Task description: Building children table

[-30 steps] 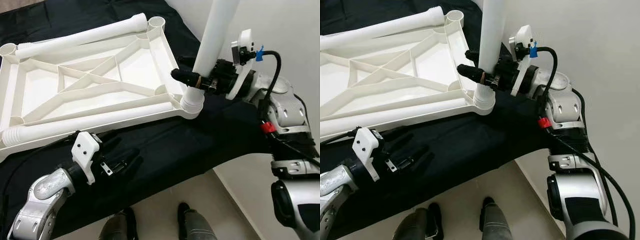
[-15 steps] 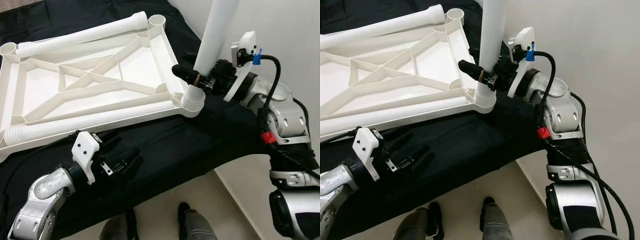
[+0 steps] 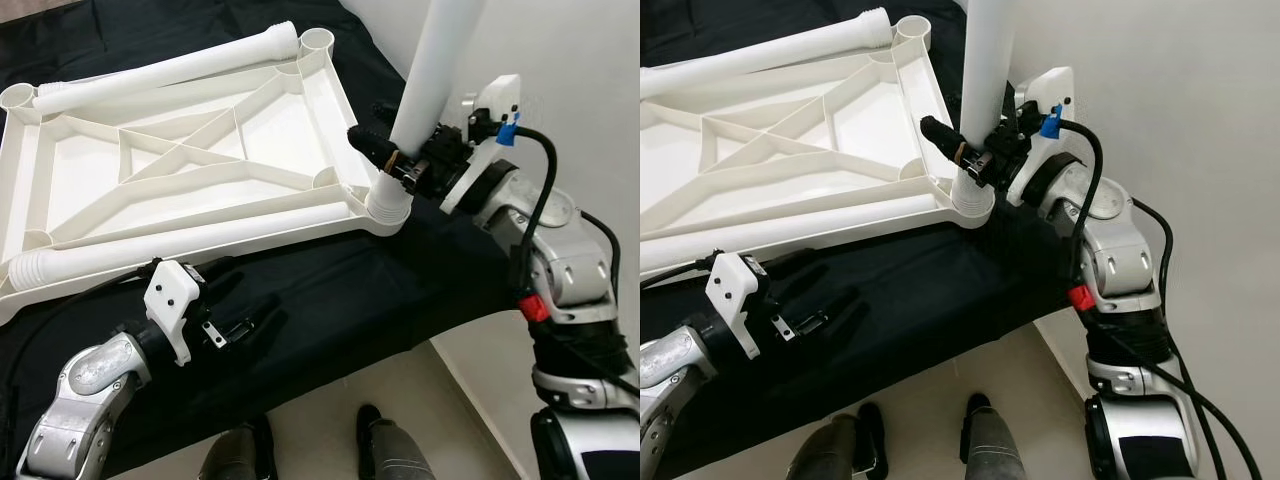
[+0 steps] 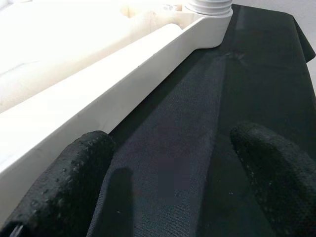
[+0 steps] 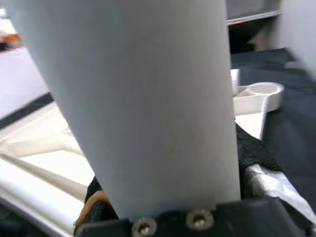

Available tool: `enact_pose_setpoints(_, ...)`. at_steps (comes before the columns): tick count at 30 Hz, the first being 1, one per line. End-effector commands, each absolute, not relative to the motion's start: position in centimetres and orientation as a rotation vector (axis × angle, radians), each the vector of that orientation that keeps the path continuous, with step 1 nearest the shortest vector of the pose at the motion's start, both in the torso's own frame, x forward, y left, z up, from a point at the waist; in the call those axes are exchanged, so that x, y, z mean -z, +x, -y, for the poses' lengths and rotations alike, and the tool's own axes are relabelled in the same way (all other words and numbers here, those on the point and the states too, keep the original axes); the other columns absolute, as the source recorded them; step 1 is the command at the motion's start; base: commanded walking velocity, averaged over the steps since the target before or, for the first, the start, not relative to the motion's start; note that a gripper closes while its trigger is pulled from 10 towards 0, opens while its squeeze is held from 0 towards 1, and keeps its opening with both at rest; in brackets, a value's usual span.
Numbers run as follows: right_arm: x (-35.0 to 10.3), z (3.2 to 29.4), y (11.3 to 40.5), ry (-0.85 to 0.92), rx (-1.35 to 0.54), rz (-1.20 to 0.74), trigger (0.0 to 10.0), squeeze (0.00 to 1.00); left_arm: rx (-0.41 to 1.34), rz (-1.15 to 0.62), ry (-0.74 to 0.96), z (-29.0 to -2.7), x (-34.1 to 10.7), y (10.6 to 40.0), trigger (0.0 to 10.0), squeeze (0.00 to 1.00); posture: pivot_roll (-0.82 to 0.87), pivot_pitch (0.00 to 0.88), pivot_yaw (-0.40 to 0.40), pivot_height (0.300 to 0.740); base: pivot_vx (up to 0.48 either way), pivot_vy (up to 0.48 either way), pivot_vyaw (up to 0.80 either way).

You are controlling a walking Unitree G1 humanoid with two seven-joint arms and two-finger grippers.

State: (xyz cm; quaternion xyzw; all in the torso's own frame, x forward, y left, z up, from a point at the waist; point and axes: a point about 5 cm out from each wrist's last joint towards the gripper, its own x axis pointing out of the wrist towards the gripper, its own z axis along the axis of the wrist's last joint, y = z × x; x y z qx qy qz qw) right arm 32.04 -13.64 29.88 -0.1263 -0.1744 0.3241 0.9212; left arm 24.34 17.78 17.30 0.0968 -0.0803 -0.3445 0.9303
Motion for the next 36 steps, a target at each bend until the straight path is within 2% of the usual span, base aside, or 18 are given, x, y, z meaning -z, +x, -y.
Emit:
enact_pose_setpoints(1,-27.8,14.7,32.6,-0.318,-0.536,0.23,10.0,0.0,0.714,0.126,0.194,-17.7,-16.2,24.1,10.0,0.0,-0.01,0.357,0.013,0.74,0.0,0.0,0.0)
enact_pose_setpoints(3,-27.5,14.4,32.5,-0.292,-0.477,0.214,10.0,0.0,0.714,0.126,0.194,-17.7,-16.2,24.1,10.0,0.0,-0.01,0.355,0.011,0.74,0.0,0.0,0.0)
enact_pose_setpoints(6,-24.8,11.9,31.0,-0.231,-0.3,0.123,10.0,0.0,0.713,0.126,0.193,-17.7,-16.1,24.2,10.0,0.0,-0.03,0.342,0.007,0.74,0.0,0.0,0.0)
enact_pose_setpoints(10,-23.4,10.5,30.2,-0.16,-0.262,0.096,10.0,0.0,0.713,0.126,0.194,-17.6,-15.9,24.3,10.0,0.0,-0.01,0.335,0.01,0.74,0.0,0.0,0.0)
enact_pose_setpoints(19,-23.9,11.2,30.3,-0.091,-0.16,0.102,10.0,0.0,0.716,0.121,0.203,-17.8,-15.7,24.6,10.0,0.0,-0.02,0.316,0.017,0.74,0.0,0.0,0.0)
enact_pose_setpoints(36,-23.7,10.9,28.7,-0.047,-0.011,0.092,10.0,0.0,0.695,0.131,0.21,-18.1,-15.7,24.8,10.0,0.0,-0.02,0.316,0.022,0.74,0.0,0.0,0.0)
